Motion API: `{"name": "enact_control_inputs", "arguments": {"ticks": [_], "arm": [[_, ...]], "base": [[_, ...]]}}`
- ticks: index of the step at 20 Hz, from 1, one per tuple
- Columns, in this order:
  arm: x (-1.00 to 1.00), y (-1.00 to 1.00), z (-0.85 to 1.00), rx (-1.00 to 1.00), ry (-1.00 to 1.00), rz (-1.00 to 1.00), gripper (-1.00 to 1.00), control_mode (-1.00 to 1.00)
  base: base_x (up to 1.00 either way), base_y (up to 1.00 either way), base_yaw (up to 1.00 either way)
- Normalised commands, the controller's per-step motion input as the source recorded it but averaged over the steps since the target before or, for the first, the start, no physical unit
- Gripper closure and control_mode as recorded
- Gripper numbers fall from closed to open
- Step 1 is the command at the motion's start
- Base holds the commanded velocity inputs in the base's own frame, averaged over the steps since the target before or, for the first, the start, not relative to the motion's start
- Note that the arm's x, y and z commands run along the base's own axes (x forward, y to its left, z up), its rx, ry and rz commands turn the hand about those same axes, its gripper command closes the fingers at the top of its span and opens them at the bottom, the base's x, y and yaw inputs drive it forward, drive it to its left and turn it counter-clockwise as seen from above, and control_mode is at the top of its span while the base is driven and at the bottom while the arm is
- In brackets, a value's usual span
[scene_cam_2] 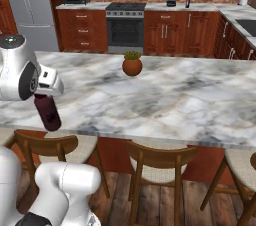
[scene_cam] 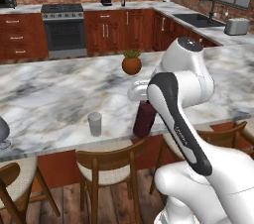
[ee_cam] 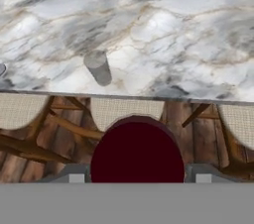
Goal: There is a wine glass and glass cup on the dining counter. Place the wine bottle next to the wine glass and the juice bottle next to the glass cup.
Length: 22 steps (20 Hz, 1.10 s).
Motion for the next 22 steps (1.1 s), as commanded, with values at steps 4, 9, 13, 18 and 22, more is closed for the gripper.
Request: {"name": "enact_control_inputs", "arguments": {"ticks": [4,9,13,18,22], "arm": [[0.6,-0.22,-0.18,0.03,-0.03,0.08,1.0,-1.0],[0.61,-0.07,-0.19,0.1,-0.02,0.1,1.0,-1.0],[0.57,0.0,-0.13,0.06,0.0,0.07,1.0,-1.0],[0.48,0.07,-0.18,0.02,0.0,0.02,1.0,-1.0],[0.44,0.09,-0.24,0.0,0.05,0.0,1.0,-1.0]], "base": [[0.0,0.0,0.0],[0.0,0.0,0.0],[0.0,0.0,0.0],[0.0,0.0,0.0],[0.0,0.0,0.0]]}}
